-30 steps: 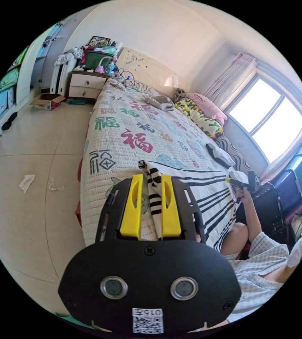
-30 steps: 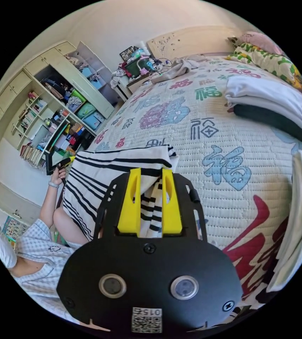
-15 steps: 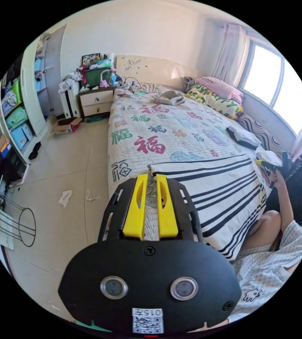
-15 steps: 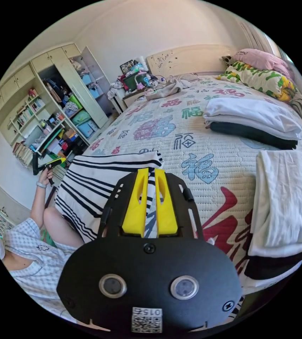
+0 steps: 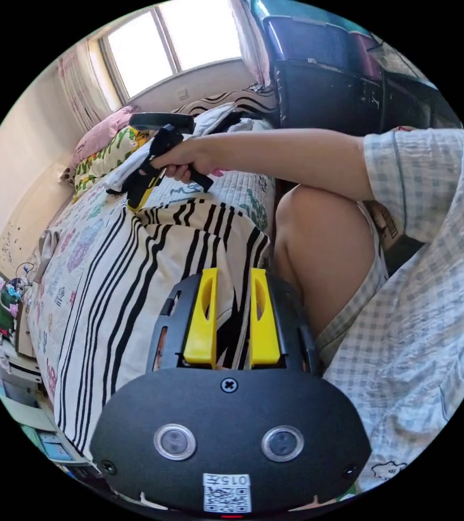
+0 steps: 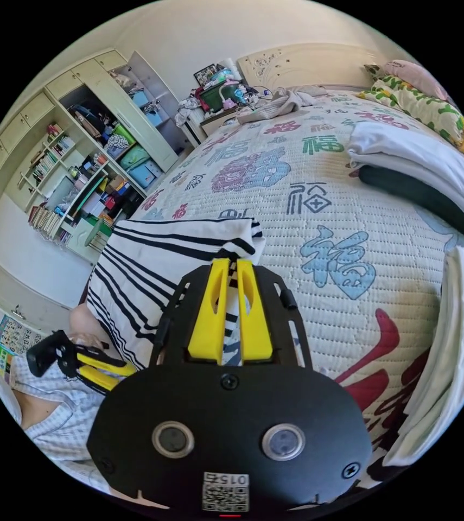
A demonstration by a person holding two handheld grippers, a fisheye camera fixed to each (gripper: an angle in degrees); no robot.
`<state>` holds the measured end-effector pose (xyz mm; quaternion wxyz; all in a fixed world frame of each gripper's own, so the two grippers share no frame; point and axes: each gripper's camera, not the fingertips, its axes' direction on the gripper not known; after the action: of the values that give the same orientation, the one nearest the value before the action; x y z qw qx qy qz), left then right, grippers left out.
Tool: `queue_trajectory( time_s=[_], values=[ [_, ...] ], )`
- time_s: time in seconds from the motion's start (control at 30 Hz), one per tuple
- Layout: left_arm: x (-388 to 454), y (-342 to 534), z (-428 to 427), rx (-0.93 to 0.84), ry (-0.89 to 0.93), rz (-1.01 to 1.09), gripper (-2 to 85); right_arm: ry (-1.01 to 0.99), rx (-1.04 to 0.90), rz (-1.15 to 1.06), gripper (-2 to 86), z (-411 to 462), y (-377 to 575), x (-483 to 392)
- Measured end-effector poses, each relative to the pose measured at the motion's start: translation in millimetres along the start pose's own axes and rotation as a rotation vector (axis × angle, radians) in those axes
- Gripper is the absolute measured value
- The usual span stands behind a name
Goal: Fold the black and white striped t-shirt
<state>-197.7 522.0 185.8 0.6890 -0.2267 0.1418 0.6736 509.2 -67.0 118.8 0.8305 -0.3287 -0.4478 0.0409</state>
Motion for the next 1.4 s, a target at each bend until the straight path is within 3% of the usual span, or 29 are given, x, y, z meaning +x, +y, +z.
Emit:
queue_trajectory(
  time_s=[0.07, 0.27, 0.4, 0.7, 0.87, 1.0, 1.17, 1.4],
  values=[
    [22.2, 14.1, 27.8, -0.032, -0.189, 0.042, 5.1, -0.007, 0.025, 0.023, 5.6, -2.1, -4.9, 6.0],
    [34.5, 51.0, 45.4, 0.074, -0.226, -0.07, 4.3, -0.107, 0.048, 0.047, 5.9, 4.0, -14.4, 19.2],
    [46.8, 59.8, 71.8, 0.029, -0.329, -0.033, 2.2, -0.121, 0.03, 0.046, 5.8, 18.4, -20.0, 20.9],
    [35.3, 116.6, 42.3, 0.207, -0.203, -0.13, -0.3, -0.053, 0.011, 0.062, 0.1, 42.2, -17.1, 27.1],
    [39.0, 140.1, 45.0, 0.267, -0.315, -0.156, -0.4, 0.006, 0.014, 0.079, -0.5, 47.2, 1.5, 29.0],
    [40.0, 140.7, 60.6, 0.238, -0.306, -0.118, -0.2, 0.035, 0.021, 0.072, -0.6, 63.0, 9.2, 24.4],
    [24.1, 146.6, 98.4, 0.169, -0.232, -0.151, -0.1, 0.189, -0.104, 0.028, -0.4, 132.7, 13.6, 15.2],
    [3.2, 139.7, 107.3, 0.156, -0.235, -0.2, 0.7, 0.237, -0.059, 0.019, 4.4, 156.1, 40.4, 11.0]
  ],
)
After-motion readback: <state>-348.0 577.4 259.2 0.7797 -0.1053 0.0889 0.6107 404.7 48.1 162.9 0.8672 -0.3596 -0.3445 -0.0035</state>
